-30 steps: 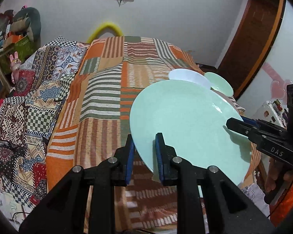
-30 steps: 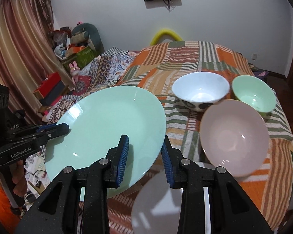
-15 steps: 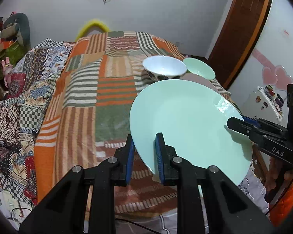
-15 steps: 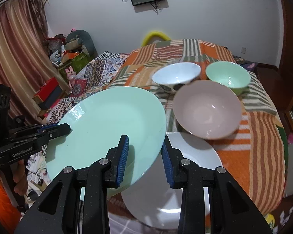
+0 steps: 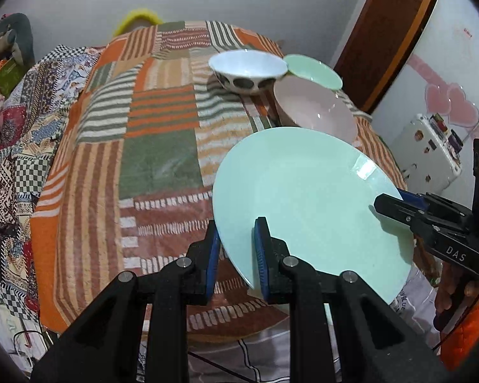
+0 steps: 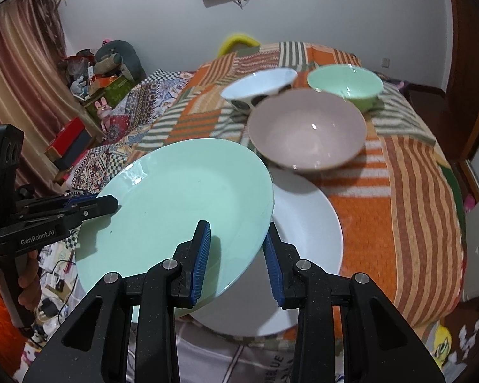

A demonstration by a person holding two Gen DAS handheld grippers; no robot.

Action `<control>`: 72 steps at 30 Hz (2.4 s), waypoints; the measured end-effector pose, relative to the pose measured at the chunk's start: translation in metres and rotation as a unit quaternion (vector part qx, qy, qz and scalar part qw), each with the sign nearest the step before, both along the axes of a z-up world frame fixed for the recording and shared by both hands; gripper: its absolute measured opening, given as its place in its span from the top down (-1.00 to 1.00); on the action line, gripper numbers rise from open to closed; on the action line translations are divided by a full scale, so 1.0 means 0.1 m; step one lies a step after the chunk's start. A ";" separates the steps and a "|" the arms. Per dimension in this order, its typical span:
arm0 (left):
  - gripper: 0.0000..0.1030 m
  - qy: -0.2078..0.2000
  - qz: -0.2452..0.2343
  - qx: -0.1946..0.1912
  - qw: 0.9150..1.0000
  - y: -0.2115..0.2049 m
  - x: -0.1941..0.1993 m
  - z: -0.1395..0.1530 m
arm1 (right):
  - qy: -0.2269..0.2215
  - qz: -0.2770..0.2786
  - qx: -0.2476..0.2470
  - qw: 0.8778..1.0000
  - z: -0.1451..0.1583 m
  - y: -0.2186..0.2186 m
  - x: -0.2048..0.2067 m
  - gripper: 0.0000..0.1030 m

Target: Organize plates and bowls

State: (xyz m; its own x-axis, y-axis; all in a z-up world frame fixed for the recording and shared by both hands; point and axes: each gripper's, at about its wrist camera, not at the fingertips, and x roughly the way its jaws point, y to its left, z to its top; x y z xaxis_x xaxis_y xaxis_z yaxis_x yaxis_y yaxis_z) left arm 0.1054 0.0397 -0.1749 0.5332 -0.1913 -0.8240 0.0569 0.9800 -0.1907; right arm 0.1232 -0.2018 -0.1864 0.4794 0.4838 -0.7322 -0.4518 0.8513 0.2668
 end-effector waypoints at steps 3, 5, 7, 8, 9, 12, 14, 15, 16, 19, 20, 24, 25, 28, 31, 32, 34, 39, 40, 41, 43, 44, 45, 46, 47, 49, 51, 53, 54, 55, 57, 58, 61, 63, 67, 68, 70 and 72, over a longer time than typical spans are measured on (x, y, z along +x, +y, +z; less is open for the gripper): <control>0.61 0.014 -0.004 0.002 1.000 -0.07 0.03 -0.10 | 0.014 -0.008 0.005 1.000 -0.08 -0.06 -0.02 0.40; 0.61 0.023 -0.007 0.001 1.000 -0.11 0.07 -0.16 | 0.023 -0.014 0.008 1.000 -0.13 -0.10 -0.03 0.40; 0.61 0.031 -0.011 0.002 0.999 -0.15 0.11 -0.22 | 0.029 -0.020 0.010 0.999 -0.16 -0.13 -0.03 0.40; 0.61 0.034 -0.013 0.003 0.999 -0.17 0.12 -0.24 | 0.033 -0.023 0.011 0.999 -0.19 -0.15 -0.03 0.40; 0.61 0.036 -0.015 0.004 0.999 -0.19 0.14 -0.26 | 0.036 -0.026 0.012 0.999 -0.21 -0.18 -0.03 0.40; 0.61 0.044 -0.022 0.007 0.999 -0.26 0.20 -0.33 | 0.044 -0.034 0.012 0.998 -0.26 -0.22 -0.02 0.40; 0.61 0.049 -0.025 0.009 0.998 -0.30 0.24 -0.36 | 0.049 -0.041 0.012 0.998 -0.29 -0.26 -0.02 0.40; 0.61 0.051 -0.027 0.011 0.998 -0.33 0.26 -0.38 | 0.052 -0.044 0.012 0.998 -0.31 -0.28 -0.01 0.39; 0.61 0.054 -0.030 0.014 0.998 -0.35 0.28 -0.40 | 0.055 -0.046 0.011 0.997 -0.33 -0.30 -0.01 0.39; 0.61 0.057 -0.035 0.021 0.997 -0.42 0.33 -0.44 | 0.062 -0.053 0.011 0.997 -0.37 -0.35 -0.01 0.39; 0.61 0.058 -0.037 0.024 0.997 -0.44 0.34 -0.45 | 0.064 -0.054 0.011 0.996 -0.38 -0.36 0.00 0.39; 0.61 0.059 -0.041 0.031 0.997 -0.48 0.39 -0.49 | 0.070 -0.058 0.012 0.996 -0.42 -0.40 0.02 0.39; 0.61 0.061 -0.041 0.031 0.997 -0.49 0.41 -0.50 | 0.071 -0.059 0.011 0.996 -0.43 -0.41 0.02 0.39; 0.61 0.061 -0.040 0.033 0.997 -0.49 0.44 -0.51 | 0.072 -0.058 0.013 0.996 -0.43 -0.40 0.04 0.39; 0.61 0.060 -0.039 0.035 0.997 -0.49 0.47 -0.51 | 0.070 -0.057 0.010 0.996 -0.43 -0.39 0.06 0.39; 0.61 0.060 -0.039 0.037 0.997 -0.50 0.48 -0.51 | 0.070 -0.056 0.010 0.996 -0.43 -0.39 0.07 0.39; 0.60 0.059 -0.038 0.040 0.997 -0.50 0.49 -0.51 | 0.072 -0.055 0.012 0.996 -0.44 -0.39 0.08 0.39; 0.56 0.062 -0.034 0.046 0.996 -0.49 0.51 -0.55 | 0.072 -0.053 0.012 0.996 -0.46 -0.34 0.09 0.39; 0.56 0.065 -0.034 0.048 0.996 -0.49 0.51 -0.57 | 0.071 -0.053 0.012 0.996 -0.46 -0.34 0.10 0.39; 0.54 0.077 -0.034 0.046 0.995 -0.49 0.53 -0.62 | 0.071 -0.053 0.010 0.996 -0.46 -0.33 0.10 0.38; 0.54 0.085 -0.030 0.034 0.995 -0.47 0.55 -0.69 | 0.070 -0.055 0.012 0.996 -0.46 -0.33 0.10 0.38; 0.53 0.084 -0.030 0.032 0.995 -0.47 0.55 -0.69 | 0.068 -0.057 0.014 0.996 -0.45 -0.35 0.10 0.37; 0.52 0.082 -0.031 0.035 0.995 -0.48 0.54 -0.69 | 0.069 -0.057 0.016 0.996 -0.45 -0.36 0.10 0.38; 0.52 0.081 -0.031 0.039 0.995 -0.49 0.54 -0.69 | 0.072 -0.058 0.017 0.996 -0.45 -0.36 0.11 0.38; 0.52 0.079 -0.032 0.043 0.995 -0.50 0.54 -0.69 | 0.072 -0.058 0.018 0.996 -0.46 -0.36 0.12 0.38; 0.51 0.077 -0.032 0.046 0.995 -0.51 0.53 -0.69 | 0.070 -0.058 0.016 0.996 -0.45 -0.37 0.12 0.38; 0.51 0.078 -0.033 0.044 0.995 -0.51 0.53 -0.70 | 0.068 -0.058 0.013 0.996 -0.44 -0.36 0.12 0.37; 0.51 0.078 -0.032 0.042 0.996 -0.50 0.54 -0.70 | 0.065 -0.057 0.011 0.996 -0.44 -0.35 0.11 0.37; 0.50 0.078 -0.033 0.042 0.996 -0.50 0.54 -0.70 | 0.064 -0.057 0.008 0.996 -0.43 -0.34 0.11 0.37; 0.49 0.077 -0.035 0.045 0.995 -0.51 0.54 -0.70 | 0.061 -0.056 0.003 0.997 -0.43 -0.33 0.10 0.37; 0.43 0.076 -0.037 0.052 0.995 -0.54 0.53 -0.70 | 0.057 -0.057 -0.006 0.997 -0.41 -0.31 0.10 0.38; 0.42 0.075 -0.039 0.057 0.995 -0.55 0.52 -0.70 | 0.055 -0.056 -0.010 0.997 -0.41 -0.30 0.10 0.38; 0.41 0.076 -0.044 0.065 0.994 -0.57 0.53 -0.70 | 0.045 -0.061 -0.024 0.997 -0.37 -0.31 0.10 0.38; 0.41 0.077 -0.044 0.063 0.994 -0.56 0.53 -0.69 | 0.036 -0.069 -0.027 0.997 -0.34 -0.35 0.11 0.37; 0.41 0.064 -0.040 0.056 0.996 -0.54 0.56 -0.56 | 0.017 -0.078 -0.015 0.997 -0.22 -0.44 0.13 0.35; 0.40 0.057 -0.041 0.053 0.996 -0.53 0.56 -0.51 | 0.011 -0.080 -0.013 0.997 -0.18 -0.46 0.15 0.35; 0.40 0.042 -0.043 0.048 0.997 -0.52 0.57 -0.38 | 0.004 -0.083 -0.011 0.996 -0.13 -0.50 0.17 0.34; 0.32 0.023 -0.044 0.047 0.998 -0.51 0.58 -0.25 | -0.003 -0.088 -0.006 0.996 -0.07 -0.54 0.19 0.31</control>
State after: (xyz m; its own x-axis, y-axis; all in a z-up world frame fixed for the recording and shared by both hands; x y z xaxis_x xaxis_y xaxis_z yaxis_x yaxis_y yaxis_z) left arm 0.1639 -0.0117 -0.2001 0.4790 -0.1571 -0.8637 0.1370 0.9852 -0.1033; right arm 0.1426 -0.2554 -0.1934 0.5613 0.3833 -0.7335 -0.2962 0.9206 0.2545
